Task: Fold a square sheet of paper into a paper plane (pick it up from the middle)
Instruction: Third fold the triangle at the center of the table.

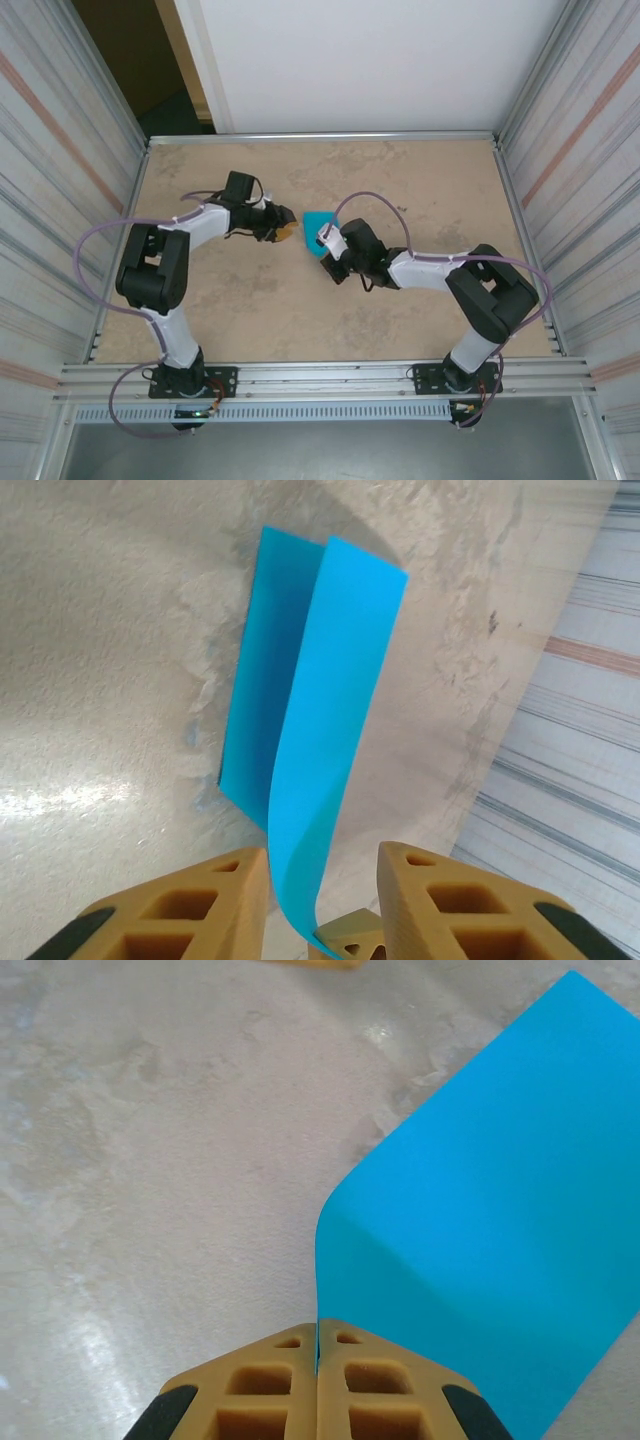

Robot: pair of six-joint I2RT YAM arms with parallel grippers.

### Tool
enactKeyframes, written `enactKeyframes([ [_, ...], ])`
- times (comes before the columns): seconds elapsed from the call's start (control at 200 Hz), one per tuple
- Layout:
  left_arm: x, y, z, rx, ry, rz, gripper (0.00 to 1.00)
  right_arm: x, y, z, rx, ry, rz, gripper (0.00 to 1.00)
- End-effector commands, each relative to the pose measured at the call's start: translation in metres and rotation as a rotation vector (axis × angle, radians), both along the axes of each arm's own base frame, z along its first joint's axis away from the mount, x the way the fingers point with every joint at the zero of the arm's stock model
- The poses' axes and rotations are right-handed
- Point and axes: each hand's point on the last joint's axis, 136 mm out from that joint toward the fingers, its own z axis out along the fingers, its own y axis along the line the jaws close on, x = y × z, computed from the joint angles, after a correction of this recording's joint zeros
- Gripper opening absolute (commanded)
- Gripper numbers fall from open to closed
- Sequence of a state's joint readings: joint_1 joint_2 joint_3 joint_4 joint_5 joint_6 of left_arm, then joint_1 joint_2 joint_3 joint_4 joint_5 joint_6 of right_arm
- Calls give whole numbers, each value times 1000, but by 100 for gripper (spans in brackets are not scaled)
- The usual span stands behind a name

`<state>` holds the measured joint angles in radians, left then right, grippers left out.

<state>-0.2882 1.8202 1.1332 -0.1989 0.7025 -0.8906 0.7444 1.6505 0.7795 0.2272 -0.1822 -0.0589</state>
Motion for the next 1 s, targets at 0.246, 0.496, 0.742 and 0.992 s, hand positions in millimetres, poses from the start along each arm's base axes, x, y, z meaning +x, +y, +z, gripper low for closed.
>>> enactKeyframes([
  [0.246,1,-44,-8,106,-65,-169,33,-30,15,10,156,216,54,0],
  [0.496,-5,-51,-43,247,-12,-256,25,-42,22,2,166,286,80,0],
  [0.742,-10,-42,-73,349,52,-285,18,-41,23,-7,150,328,65,0],
  [0.992,-18,-36,-94,414,104,-328,15,-21,13,-15,103,317,-64,0],
])
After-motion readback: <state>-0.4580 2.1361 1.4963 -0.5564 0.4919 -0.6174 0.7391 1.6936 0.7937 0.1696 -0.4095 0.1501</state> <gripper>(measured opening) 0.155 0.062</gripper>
